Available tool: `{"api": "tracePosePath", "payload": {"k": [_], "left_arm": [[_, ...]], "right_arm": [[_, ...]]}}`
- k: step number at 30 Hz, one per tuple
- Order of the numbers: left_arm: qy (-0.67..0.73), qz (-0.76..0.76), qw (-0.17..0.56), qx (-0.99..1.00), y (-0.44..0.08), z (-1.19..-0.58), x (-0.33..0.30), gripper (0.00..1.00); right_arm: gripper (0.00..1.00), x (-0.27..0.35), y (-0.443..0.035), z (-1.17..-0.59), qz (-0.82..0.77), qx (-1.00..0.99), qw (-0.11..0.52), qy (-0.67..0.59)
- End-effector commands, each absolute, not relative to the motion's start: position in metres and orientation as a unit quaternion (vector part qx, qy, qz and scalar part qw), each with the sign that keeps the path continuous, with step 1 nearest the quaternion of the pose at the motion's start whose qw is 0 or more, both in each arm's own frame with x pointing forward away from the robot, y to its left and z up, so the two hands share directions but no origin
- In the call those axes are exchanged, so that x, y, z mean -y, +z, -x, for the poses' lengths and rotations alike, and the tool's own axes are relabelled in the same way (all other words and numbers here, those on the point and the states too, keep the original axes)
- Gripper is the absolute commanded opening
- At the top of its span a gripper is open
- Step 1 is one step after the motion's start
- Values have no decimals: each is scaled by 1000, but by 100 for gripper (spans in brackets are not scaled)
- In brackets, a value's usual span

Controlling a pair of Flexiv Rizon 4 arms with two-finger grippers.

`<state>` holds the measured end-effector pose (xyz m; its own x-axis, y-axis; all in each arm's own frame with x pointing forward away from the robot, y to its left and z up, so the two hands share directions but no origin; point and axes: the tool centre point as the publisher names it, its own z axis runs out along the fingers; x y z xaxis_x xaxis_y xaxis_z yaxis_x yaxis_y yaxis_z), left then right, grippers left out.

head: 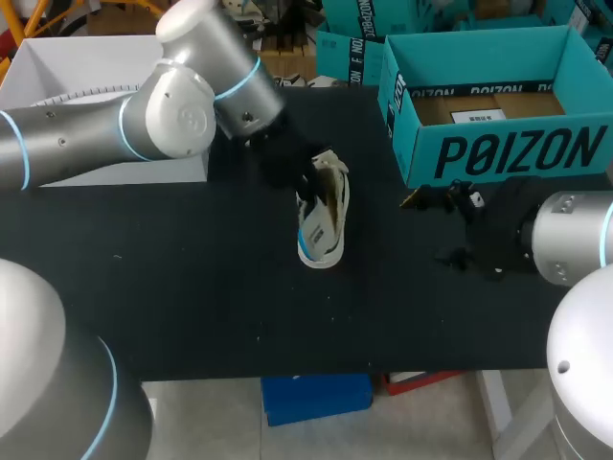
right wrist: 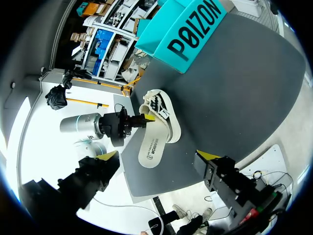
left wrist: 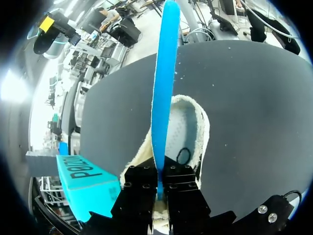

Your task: Take the shoe out of the shoebox, open the shoe tongue, remove and reinsert the insole, then place the shoe into the shoebox

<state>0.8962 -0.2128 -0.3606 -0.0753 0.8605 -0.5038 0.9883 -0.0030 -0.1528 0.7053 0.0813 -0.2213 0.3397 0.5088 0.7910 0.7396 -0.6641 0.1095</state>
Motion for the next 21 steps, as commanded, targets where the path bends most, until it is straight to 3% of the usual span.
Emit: {"api": "tracePosePath", "payload": {"k": [1,21], "left_arm": [[-235,-672,125,-691,-360,-900,219,0],[-236,-693,120,-671,-351,-903,228,0]], "right_arm": [[100,-84,-227,-699,815,346,78,-458],[100,-84,-227,-699,815,346,78,-458]]}}
